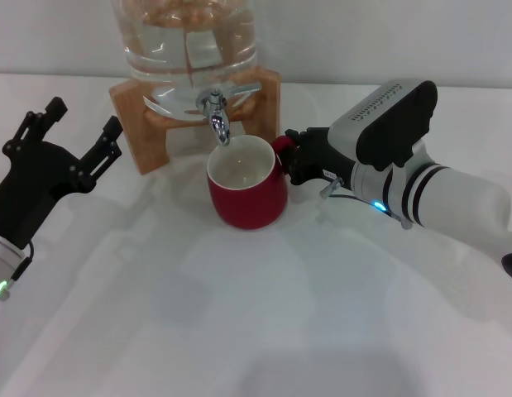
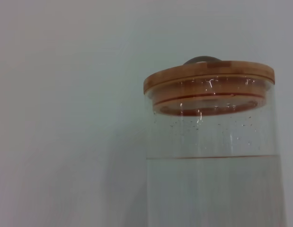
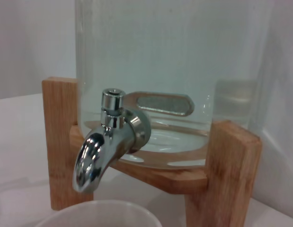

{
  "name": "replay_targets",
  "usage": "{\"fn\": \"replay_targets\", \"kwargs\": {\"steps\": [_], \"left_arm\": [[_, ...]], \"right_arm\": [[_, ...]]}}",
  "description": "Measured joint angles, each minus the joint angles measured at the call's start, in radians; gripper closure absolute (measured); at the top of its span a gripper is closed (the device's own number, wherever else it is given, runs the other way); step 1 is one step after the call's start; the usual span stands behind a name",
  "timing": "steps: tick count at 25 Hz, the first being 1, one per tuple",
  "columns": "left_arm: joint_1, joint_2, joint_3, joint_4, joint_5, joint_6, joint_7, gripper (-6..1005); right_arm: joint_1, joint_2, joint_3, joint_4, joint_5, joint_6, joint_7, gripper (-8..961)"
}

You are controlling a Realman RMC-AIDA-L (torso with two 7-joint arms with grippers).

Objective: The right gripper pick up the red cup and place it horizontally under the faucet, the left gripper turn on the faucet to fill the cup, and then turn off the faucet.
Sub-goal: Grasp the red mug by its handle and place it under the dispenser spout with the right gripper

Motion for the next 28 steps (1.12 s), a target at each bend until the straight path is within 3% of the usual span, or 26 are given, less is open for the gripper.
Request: {"fn": "replay_targets", "kwargs": {"steps": [28], "left_arm": [[-0.002,0.000,0.000,-0.001,0.000,0.000,0.001,153]], "right_arm": [[-0.003,0.000,-0.013,-0.006,-0.011,0.008,-0.005,674]]}}
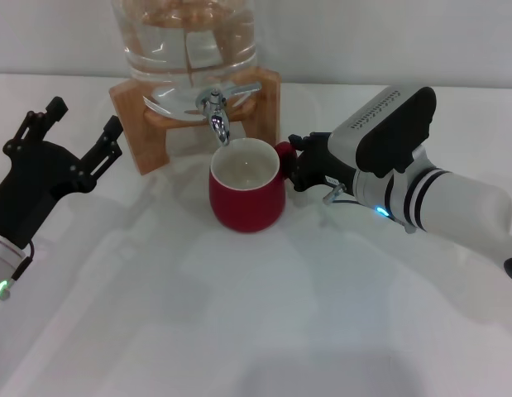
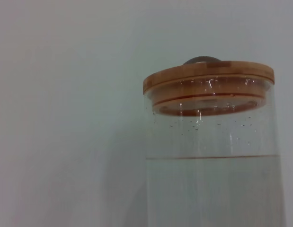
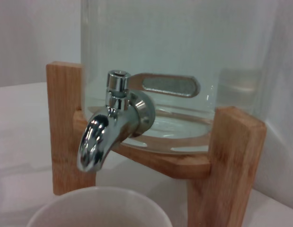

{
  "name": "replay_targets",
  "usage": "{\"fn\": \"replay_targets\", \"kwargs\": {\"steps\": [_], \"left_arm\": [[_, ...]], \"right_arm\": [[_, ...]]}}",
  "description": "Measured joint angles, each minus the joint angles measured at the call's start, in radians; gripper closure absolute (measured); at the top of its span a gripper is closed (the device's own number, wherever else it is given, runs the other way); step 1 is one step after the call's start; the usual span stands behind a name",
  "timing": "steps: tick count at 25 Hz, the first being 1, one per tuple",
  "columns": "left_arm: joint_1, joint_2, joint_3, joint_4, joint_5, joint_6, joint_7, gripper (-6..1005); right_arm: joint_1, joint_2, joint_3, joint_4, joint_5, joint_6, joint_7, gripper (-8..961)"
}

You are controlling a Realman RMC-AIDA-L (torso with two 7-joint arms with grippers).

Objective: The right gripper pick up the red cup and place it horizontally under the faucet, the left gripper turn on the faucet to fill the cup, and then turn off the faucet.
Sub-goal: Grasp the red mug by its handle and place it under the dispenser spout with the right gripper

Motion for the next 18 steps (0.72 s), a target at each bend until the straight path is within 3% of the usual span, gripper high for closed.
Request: {"fn": "replay_targets", "kwargs": {"steps": [18], "left_arm": [[0.001,0.000,0.001,-0.001,0.000,0.000,0.000,153]], "right_arm": [[0.006,0.000,-0.010,0.009,0.005,0.006,0.003,641]]}}
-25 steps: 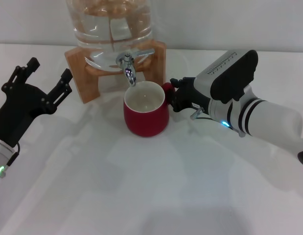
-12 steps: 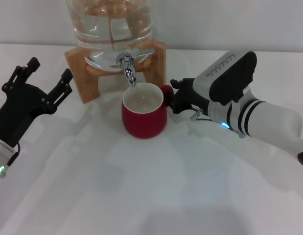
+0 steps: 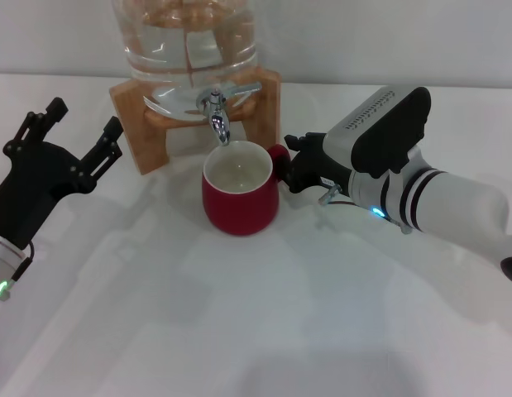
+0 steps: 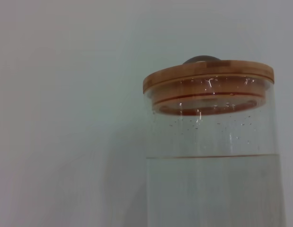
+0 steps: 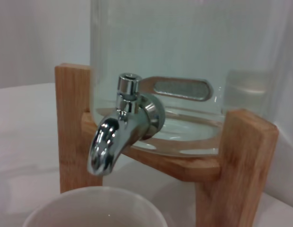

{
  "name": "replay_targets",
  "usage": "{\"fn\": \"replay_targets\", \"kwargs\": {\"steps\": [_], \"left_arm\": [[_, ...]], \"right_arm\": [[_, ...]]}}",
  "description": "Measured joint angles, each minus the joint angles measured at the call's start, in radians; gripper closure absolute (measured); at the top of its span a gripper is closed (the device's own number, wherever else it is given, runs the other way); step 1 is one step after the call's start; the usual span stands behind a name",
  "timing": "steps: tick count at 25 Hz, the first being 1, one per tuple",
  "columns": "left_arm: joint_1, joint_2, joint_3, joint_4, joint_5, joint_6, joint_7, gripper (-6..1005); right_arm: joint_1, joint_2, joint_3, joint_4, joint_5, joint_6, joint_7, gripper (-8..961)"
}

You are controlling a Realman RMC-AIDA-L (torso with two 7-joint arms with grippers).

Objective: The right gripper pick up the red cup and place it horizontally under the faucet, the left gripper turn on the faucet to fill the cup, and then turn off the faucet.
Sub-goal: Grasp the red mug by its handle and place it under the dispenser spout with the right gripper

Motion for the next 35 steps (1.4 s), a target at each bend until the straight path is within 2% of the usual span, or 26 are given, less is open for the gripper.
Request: {"fn": "replay_targets", "kwargs": {"steps": [35], "left_arm": [[0.004,0.000,0.001,0.000,0.000,-0.003,0.001,153]], "right_arm": [[-0.027,0.000,-0.001,0.001,-0.007,-0.027,-0.002,596]]}}
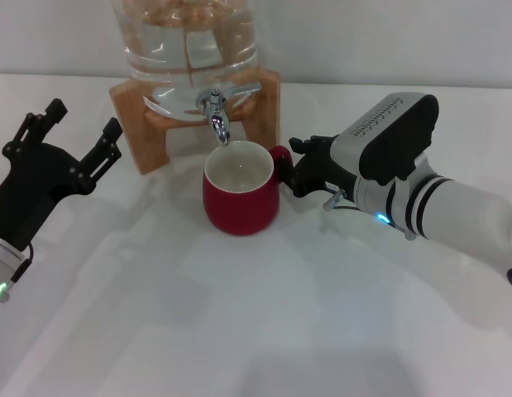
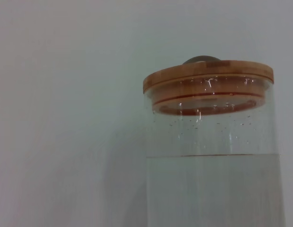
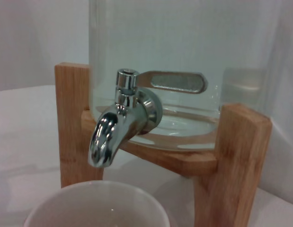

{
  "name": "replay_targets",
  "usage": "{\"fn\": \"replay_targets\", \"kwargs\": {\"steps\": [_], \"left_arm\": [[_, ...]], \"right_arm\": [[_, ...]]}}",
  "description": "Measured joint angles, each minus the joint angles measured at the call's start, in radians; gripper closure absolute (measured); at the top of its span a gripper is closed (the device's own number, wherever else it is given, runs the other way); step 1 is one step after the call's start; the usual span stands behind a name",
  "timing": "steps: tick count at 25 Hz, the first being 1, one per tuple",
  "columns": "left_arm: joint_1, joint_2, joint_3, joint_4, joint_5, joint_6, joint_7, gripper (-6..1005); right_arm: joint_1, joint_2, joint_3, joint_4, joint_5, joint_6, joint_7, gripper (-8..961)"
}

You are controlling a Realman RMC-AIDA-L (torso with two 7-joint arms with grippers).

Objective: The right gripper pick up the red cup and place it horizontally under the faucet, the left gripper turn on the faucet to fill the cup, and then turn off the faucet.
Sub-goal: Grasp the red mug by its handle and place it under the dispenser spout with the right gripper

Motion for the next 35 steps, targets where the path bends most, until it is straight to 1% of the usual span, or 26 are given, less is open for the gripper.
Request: {"fn": "replay_targets", "kwargs": {"steps": [30,35], "left_arm": [[-0.003,0.000,0.003,0.000,0.000,0.000,0.000,153],[-0.005,0.000,0.003,0.000,0.000,0.000,0.000,153]], "right_arm": [[-0.016,-0.002,-0.001,0.000,-0.013,-0.022,0.000,595],[-0.024,-0.002,0.004,0.000,-0.013,-0.024,0.001,531]]}}
